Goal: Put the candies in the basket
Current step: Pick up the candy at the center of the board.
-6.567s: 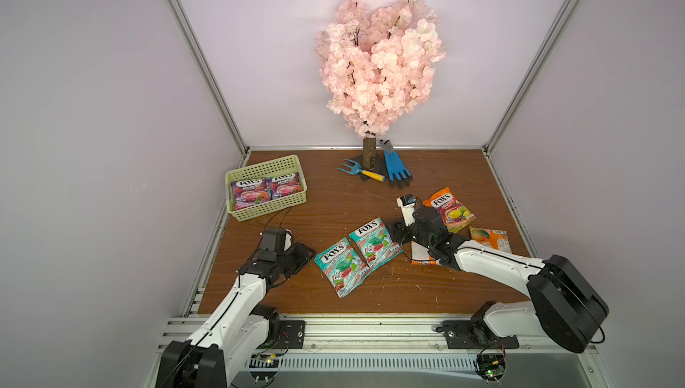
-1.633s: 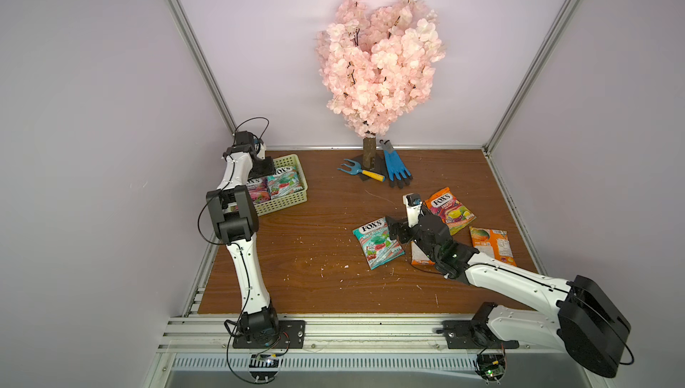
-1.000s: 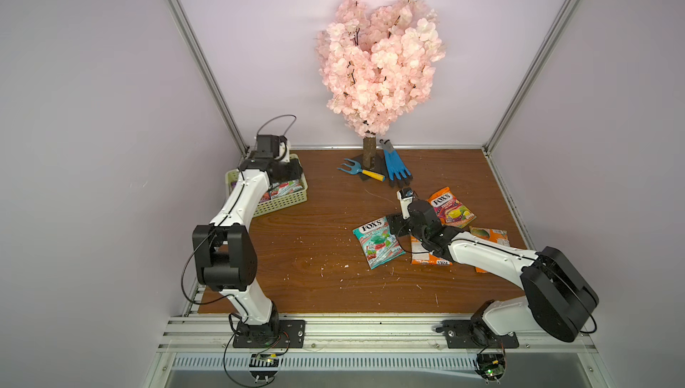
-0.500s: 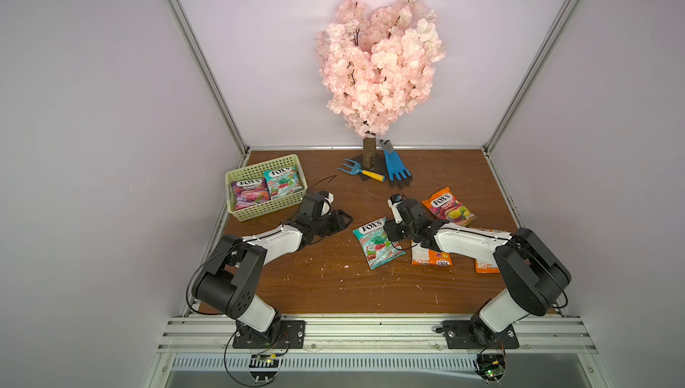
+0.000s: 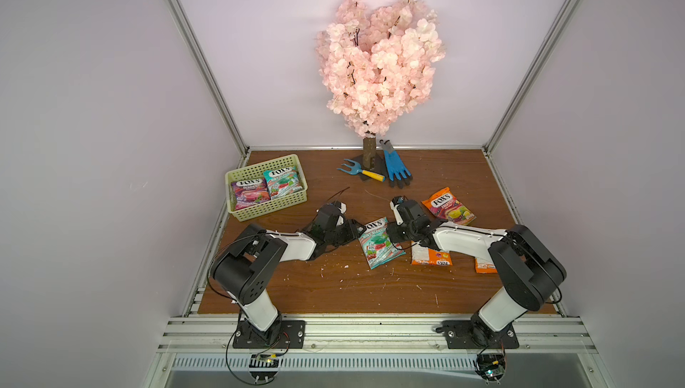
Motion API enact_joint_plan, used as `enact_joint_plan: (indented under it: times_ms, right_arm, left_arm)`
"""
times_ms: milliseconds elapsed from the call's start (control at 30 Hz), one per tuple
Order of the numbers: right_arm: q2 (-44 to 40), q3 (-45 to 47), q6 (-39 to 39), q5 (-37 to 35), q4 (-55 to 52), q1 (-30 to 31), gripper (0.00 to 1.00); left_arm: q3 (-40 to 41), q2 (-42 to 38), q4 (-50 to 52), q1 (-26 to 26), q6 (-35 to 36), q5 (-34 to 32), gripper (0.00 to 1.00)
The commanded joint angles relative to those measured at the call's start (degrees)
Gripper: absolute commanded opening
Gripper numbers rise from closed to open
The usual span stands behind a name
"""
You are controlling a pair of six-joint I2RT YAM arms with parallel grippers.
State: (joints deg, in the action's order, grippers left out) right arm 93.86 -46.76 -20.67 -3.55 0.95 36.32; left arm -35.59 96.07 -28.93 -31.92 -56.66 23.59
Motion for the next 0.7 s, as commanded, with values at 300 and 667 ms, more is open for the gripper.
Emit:
enact_joint_plan:
  times_ms: [300, 667]
  right_arm:
    - [0.02, 3.05, -0.63, 2.61, 0.49, -0.55, 0.51]
    - [1.58, 4.43, -0.89, 6.55, 2.21, 0.15, 0.45]
  left_arm:
    - [6.42, -5.08, 1.59, -1.26, -0.13, -8.04, 0.51]
    - [5.95, 5.53, -19.07, -1.28, -8.08, -3.24, 0.44]
